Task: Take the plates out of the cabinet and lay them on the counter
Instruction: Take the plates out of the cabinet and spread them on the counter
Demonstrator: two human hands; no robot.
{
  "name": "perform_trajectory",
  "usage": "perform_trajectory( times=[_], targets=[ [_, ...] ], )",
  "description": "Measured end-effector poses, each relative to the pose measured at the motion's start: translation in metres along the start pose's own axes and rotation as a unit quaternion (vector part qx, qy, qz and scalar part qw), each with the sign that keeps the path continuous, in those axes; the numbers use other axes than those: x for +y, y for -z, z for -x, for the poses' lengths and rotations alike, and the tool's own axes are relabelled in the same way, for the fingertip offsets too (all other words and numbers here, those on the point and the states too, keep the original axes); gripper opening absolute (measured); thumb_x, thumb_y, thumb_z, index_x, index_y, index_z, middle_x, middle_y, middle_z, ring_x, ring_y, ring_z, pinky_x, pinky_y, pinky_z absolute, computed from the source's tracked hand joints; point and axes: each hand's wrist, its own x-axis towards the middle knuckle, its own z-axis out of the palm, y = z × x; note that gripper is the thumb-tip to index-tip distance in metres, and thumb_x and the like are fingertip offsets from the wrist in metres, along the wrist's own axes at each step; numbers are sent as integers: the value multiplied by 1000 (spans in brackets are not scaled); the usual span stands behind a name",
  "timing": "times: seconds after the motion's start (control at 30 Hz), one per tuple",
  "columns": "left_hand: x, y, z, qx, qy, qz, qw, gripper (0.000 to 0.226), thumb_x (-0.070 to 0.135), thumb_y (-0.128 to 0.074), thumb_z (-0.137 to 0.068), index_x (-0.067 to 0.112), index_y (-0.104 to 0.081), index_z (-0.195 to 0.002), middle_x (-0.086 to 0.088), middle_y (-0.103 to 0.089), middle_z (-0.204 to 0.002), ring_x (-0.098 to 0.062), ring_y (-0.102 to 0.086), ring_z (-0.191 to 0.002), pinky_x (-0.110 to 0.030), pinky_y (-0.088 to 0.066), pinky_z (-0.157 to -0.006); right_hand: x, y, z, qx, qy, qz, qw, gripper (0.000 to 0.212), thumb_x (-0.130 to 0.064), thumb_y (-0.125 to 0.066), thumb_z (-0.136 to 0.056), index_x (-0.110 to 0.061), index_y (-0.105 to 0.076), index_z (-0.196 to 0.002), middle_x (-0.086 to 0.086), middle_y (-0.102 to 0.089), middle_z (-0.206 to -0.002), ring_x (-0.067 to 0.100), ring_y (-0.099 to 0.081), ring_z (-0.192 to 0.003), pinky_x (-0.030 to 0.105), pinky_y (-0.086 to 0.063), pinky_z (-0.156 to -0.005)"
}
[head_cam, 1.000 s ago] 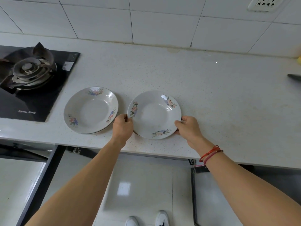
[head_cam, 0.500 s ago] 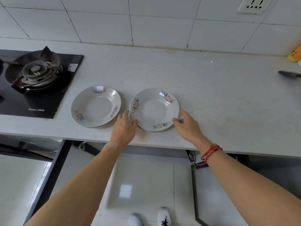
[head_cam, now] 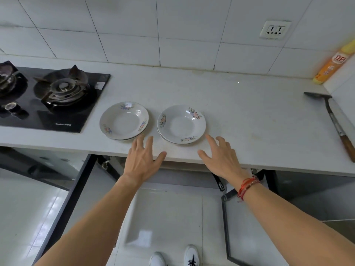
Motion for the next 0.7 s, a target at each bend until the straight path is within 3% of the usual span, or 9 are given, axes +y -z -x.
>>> perform_trajectory(
  times=[0.33, 0.7],
  targets=[
    [-1, -2, 25, -2, -20, -11, 1000, 69, 55, -52, -89, 9, -40, -139, -22, -37, -147, -38, -33, -137, -49, -39, -107, -2, -5, 25, 11, 3, 19, 1000, 66, -56, -37, -98, -28, -20, -156, 15, -26, -157, 33, -33, -138, 48, -33, -108],
    [-4, -79, 57, -89, -59, -38, 994, 72, 57, -50, -88, 9, -41, -142, -19, -38, -148, -35, -35, -136, -46, -39, -107, 44, -66, 56, 10, -43, 21, 999, 64, -56, -40, -97, -28, -26, -153, 13, -37, -149, 32, -39, -133, 47, -37, -105]
  ],
)
